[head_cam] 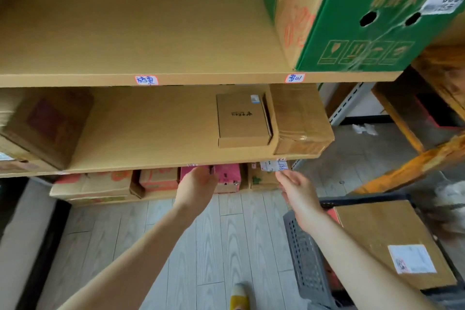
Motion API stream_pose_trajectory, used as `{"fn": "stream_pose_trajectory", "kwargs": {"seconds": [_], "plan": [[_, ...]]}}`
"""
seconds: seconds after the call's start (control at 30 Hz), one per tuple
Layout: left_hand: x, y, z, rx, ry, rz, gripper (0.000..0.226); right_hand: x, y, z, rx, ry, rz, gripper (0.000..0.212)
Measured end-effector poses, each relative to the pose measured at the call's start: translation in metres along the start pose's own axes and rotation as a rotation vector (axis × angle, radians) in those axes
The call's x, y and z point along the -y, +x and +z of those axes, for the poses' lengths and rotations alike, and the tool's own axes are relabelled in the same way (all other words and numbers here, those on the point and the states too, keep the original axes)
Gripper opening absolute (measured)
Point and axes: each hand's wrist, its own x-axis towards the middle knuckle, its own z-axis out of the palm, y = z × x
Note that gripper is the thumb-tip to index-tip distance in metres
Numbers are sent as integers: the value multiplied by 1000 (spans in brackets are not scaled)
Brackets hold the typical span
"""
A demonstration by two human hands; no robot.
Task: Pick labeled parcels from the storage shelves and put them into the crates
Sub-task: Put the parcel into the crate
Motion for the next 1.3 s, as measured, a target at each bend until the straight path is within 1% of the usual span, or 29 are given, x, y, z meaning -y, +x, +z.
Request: {"fn": "stream_pose_trajectory", "kwargs": {"seconds": [0.1, 0.17, 0.23, 0.27, 0.3, 0.4, 0.43, 0.5, 0.57, 0.67, 0.73, 0.83, 0.87, 0.93, 0.97, 1.0, 1.1, 1.13, 1.2, 1.27, 1.3], "plan": [[5, 75, 19, -48, 43, -28, 31, 9, 76, 28, 26, -175, -132, 38], [5, 123, 31, -93, 59, -81, 33, 17, 124, 48, 32, -258, -200, 39], [5, 161, 41, -133, 72, -112, 27, 24, 162, 65, 24, -309, -218, 41], [7, 177, 46, -145, 76, -116, 28, 28, 178, 71, 10, -337, -216, 41], [10, 191, 51, -159, 73, -121, 34, 32, 193, 76, -15, -372, -221, 41], [15, 216, 62, -176, 15, -145, 44, 35, 226, 86, -82, -579, -264, 43], [16, 221, 65, -171, -15, -157, 44, 33, 232, 88, -94, -663, -287, 43], [17, 226, 71, -154, -84, -169, 36, 25, 238, 92, -98, -796, -331, 44], [18, 226, 77, -154, -164, -183, 29, 15, 236, 94, -81, -871, -346, 45], [23, 221, 79, -172, -251, -201, 34, 7, 231, 95, -66, -900, -381, 47], [27, 214, 78, -161, -339, -234, 35, 8, 230, 98, -63, -890, -376, 50], [33, 205, 75, -116, -563, -310, 34, 9, 222, 103, -57, -871, -368, 63], [35, 201, 72, -118, -595, -315, 32, 11, 218, 103, -37, -849, -367, 68], [35, 195, 63, -145, -659, -307, 30, 21, 206, 102, 51, -723, -307, 75], [33, 192, 57, -149, -720, -305, 29, 29, 199, 102, 111, -629, -259, 74], [30, 189, 50, -135, -769, -291, 26, 37, 192, 103, 172, -524, -216, 67], [19, 180, 31, -80, -774, -223, 18, 57, 173, 110, 263, -259, -155, 37], [18, 177, 26, -73, -772, -189, 18, 61, 167, 113, 287, -177, -133, 34], [13, 168, 18, -48, -741, -77, 25, 68, 157, 118, 319, -75, -100, 37], [12, 159, 16, 4, -687, 35, 26, 69, 151, 123, 294, 4, -81, 44], [12, 154, 15, 13, -659, 84, 23, 69, 148, 123, 261, 67, -73, 41]]}}
